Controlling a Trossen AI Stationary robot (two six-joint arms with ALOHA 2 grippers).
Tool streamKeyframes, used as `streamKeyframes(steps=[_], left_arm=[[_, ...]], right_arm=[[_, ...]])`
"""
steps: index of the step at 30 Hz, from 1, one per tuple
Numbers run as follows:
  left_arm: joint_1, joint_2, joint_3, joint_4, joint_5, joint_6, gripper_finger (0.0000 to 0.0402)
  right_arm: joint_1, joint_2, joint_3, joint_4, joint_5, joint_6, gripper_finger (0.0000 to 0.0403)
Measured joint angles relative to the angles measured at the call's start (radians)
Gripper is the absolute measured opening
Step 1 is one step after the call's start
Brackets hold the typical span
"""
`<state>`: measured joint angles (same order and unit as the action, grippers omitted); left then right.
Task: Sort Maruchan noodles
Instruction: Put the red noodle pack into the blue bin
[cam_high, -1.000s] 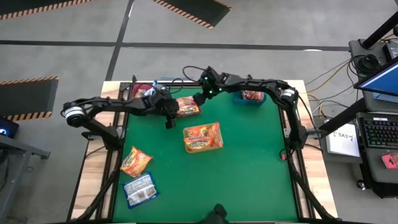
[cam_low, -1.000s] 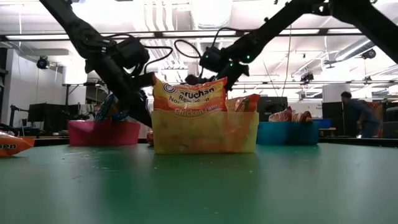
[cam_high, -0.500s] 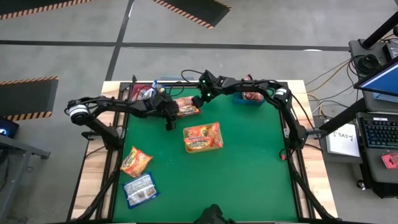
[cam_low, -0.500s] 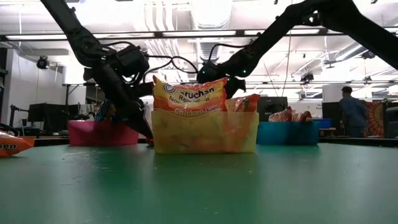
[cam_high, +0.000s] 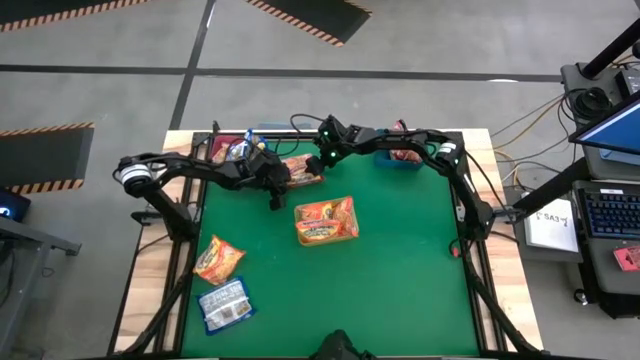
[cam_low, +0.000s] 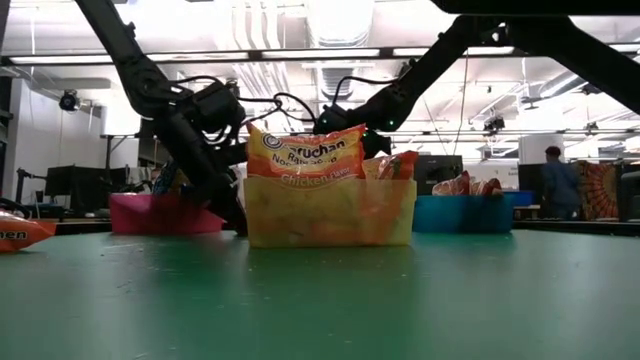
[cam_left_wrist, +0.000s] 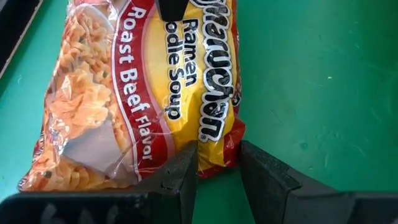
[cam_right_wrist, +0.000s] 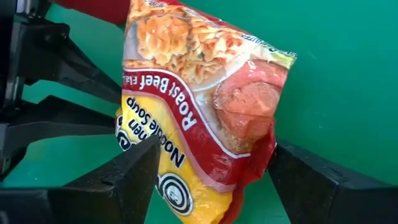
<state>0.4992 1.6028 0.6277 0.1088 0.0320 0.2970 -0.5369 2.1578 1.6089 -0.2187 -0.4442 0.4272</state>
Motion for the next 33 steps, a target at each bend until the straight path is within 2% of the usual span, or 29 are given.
streamKeyframes(steps=[13, 18, 25, 29, 33], left_arm=[[0.000, 0.003, 0.000, 0.133, -0.007, -0.011, 0.0100], [0.000, 0.003, 0.000, 0.136, -0.007, -0.013, 0.0100], [-0.001, -0.003, 0.000, 0.139, -0.006, -0.022, 0.0100], [-0.001, -0.043, 0.000, 0.138, -0.006, -0.022, 0.0100], [-0.001, -0.118, 0.000, 0.138, -0.005, -0.017, 0.0100]], right_arm=[[0.000, 0.000, 0.001, -0.009, -0.006, -0.070, 0.0236], [-0.001, 0.000, 0.001, -0.008, -0.008, -0.087, 0.0173], [-0.009, -0.003, 0.003, 0.006, -0.022, -0.090, 0.0032], [-0.026, -0.013, 0.003, 0.003, -0.087, -0.096, 0.0016], [-0.037, -0.050, 0.003, -0.016, -0.094, -0.101, 0.0014]])
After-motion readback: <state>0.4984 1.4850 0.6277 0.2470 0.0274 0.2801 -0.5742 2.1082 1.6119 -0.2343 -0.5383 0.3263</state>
